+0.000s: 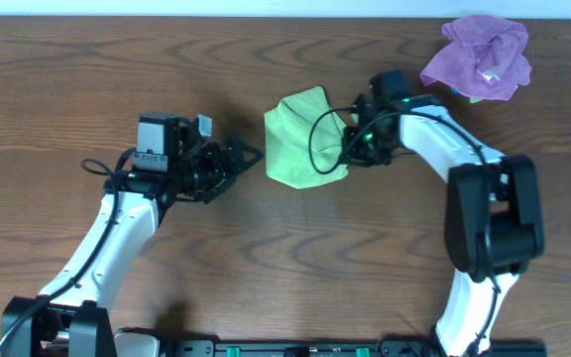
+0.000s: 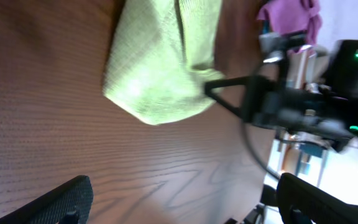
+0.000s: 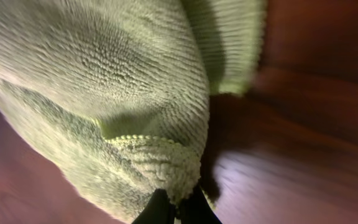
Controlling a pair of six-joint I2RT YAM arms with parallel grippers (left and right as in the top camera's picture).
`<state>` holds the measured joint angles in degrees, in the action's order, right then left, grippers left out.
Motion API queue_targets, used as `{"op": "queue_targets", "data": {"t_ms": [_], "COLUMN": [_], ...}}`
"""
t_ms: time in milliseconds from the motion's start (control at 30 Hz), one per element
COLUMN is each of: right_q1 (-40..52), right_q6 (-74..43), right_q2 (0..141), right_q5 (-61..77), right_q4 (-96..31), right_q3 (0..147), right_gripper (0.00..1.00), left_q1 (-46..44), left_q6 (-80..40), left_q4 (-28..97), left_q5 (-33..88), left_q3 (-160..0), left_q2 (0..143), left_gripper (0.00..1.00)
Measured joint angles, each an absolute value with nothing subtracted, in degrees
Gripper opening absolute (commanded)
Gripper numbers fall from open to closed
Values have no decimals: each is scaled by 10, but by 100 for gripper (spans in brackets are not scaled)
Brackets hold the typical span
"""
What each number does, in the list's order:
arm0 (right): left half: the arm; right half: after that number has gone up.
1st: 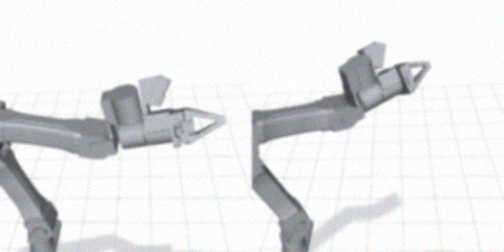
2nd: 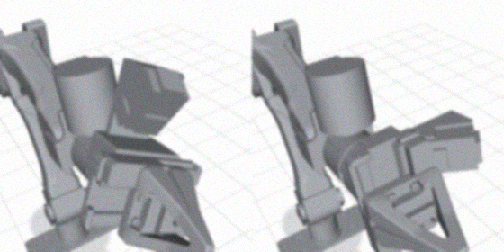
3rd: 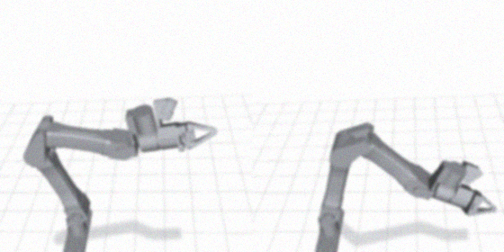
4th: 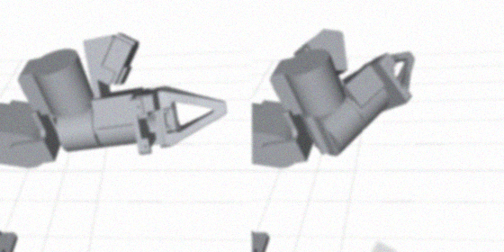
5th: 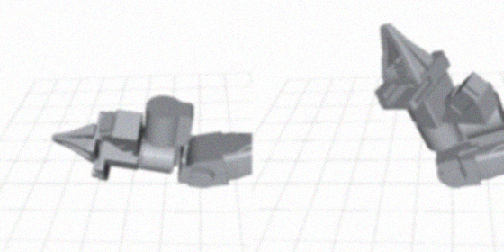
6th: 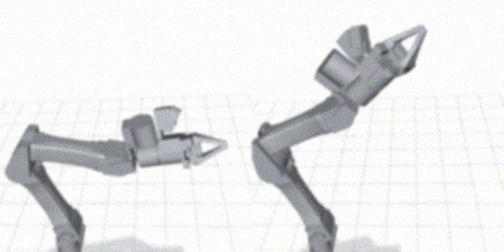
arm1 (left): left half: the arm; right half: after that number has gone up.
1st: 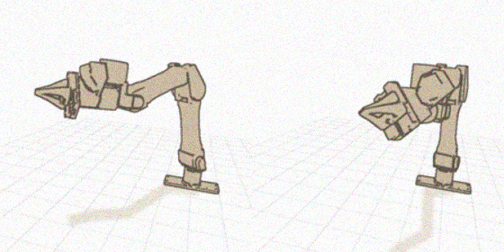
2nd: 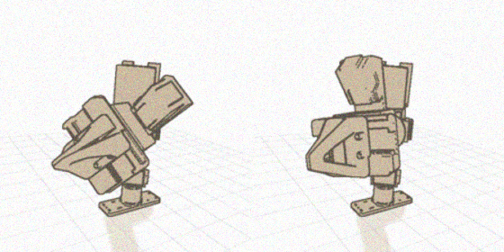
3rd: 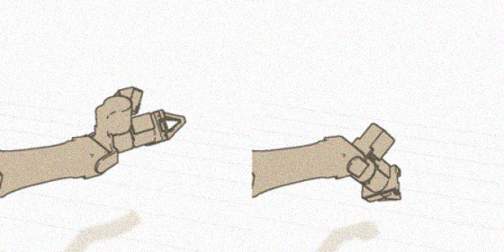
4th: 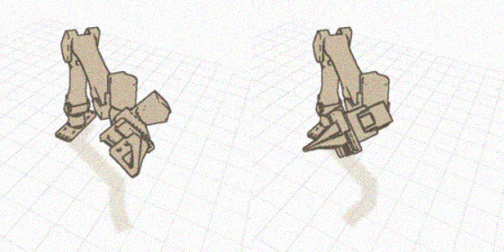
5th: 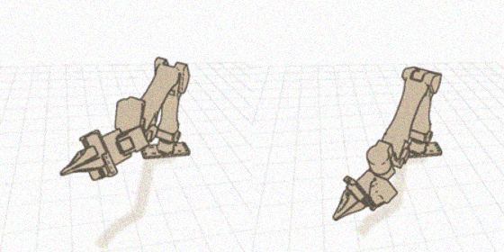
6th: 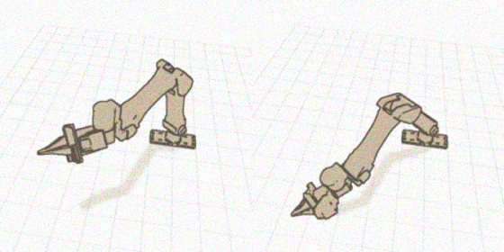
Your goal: Fold the cloth
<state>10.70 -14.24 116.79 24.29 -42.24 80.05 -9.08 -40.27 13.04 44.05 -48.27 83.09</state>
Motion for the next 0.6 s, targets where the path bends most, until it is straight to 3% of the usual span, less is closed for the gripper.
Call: {"op": "queue_targets", "data": {"t_ms": [267,533,600], "right_q1": [86,86,86], "right_q6": [-142,-152,-156], "right_q2": [1049,1030,1030], "right_q5": [189,76,51], "right_q4": [-475,-530,-539], "right_q3": [801,801,801], "right_gripper": [1,1,8], "left_q1": [-147,-188,-193], "left_q6": [-425,-458,-465], "left_q4": [91,18,0], "left_q5": [404,403,402], "left_q3": [-483,-483,-482], "left_q2": [895,947,952], "left_gripper": [95,96,95]}}
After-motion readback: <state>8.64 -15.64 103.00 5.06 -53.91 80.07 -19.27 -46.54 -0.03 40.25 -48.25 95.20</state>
